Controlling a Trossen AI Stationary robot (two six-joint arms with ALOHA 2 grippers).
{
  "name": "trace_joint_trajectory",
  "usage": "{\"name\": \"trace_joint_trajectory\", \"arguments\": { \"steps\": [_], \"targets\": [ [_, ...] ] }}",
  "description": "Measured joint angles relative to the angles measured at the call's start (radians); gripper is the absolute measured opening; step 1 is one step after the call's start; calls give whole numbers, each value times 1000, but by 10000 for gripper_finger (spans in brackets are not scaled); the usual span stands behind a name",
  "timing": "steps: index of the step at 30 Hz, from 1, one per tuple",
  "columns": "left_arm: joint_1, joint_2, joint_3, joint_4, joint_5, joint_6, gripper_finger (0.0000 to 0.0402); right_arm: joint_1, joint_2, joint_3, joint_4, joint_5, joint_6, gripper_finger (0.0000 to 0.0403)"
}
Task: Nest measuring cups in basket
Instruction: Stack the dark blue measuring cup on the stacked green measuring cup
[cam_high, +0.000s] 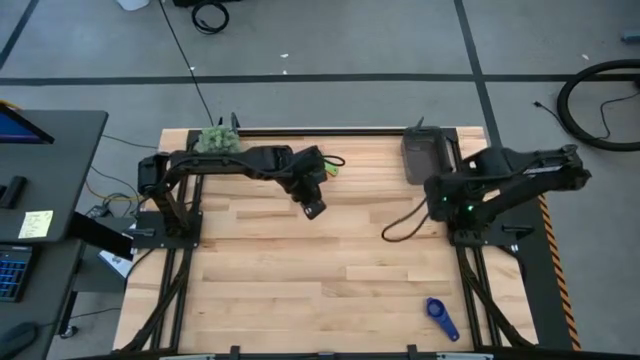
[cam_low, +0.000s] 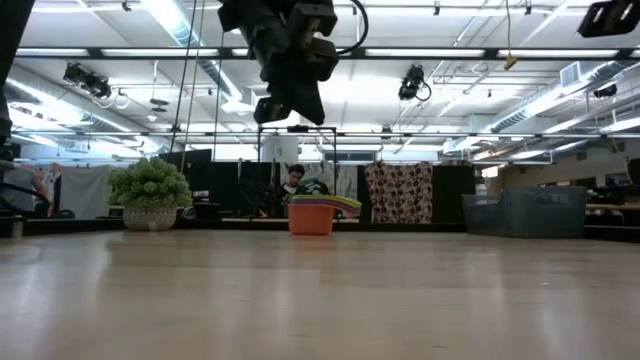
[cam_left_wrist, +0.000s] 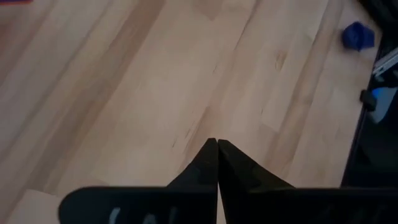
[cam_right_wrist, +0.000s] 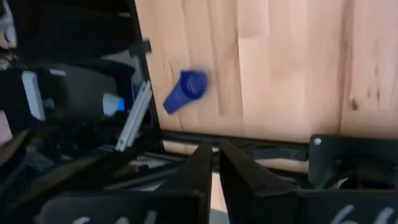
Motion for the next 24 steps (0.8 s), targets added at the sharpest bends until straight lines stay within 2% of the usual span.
{"name": "trace_joint_trajectory", "arguments": {
  "steps": [10,15,24],
  "targets": [
    [-47,0,0,37,-4,-65,3,89,0,-144,65,56,-26,108],
    [-64,0,0,37,-5,-67,4,138,0,-242,219,47,-12,134],
    [-73,0,0,36,-5,-64,4,277,1,-461,616,-36,160,137]
  ]
}}
